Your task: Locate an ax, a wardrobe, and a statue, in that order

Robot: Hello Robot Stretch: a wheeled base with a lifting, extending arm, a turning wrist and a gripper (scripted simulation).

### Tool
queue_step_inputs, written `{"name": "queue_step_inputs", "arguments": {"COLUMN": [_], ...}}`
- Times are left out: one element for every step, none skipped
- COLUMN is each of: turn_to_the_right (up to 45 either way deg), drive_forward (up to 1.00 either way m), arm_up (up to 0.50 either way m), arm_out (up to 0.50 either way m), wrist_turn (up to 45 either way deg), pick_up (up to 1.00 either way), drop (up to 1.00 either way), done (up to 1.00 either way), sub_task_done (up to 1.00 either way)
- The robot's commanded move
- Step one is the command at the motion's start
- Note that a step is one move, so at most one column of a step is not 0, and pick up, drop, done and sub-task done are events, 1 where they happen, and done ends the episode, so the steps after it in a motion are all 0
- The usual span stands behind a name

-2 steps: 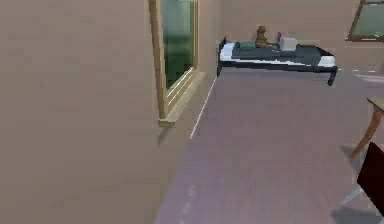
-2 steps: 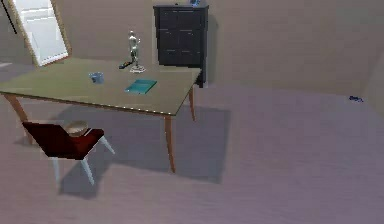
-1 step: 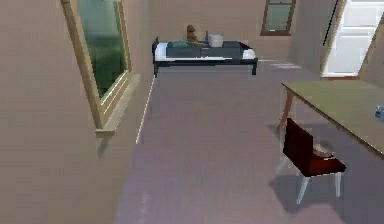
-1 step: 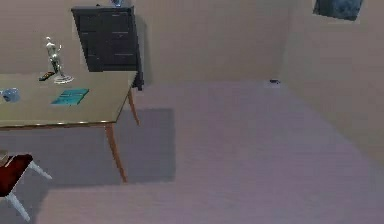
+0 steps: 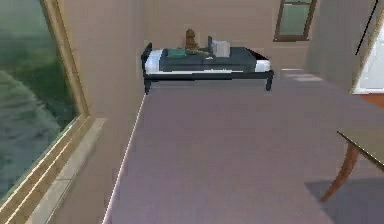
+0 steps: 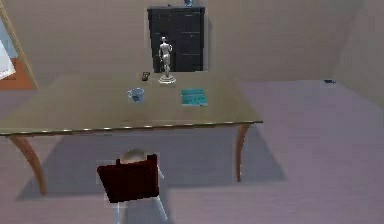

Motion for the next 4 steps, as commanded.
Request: {"name": "queue_step_inputs", "arguments": {"turn_to_the_right": [0.0,36.0,0.0,0.0], "drive_forward": [0.65,0.00,1.00,0.15], "arm_up": [0.00,0.00,0.00,0.00], "arm_out": [0.00,0.00,0.00,0.00], "wrist_turn": [0.0,0.0,0.0,0.0], "pick_up": [0.00,0.00,0.00,0.00], "drop": [0.00,0.00,0.00,0.00], "done": [0.00,0.00,0.00,0.00], "sub_task_done": [0.00,0.00,0.00,0.00]}}
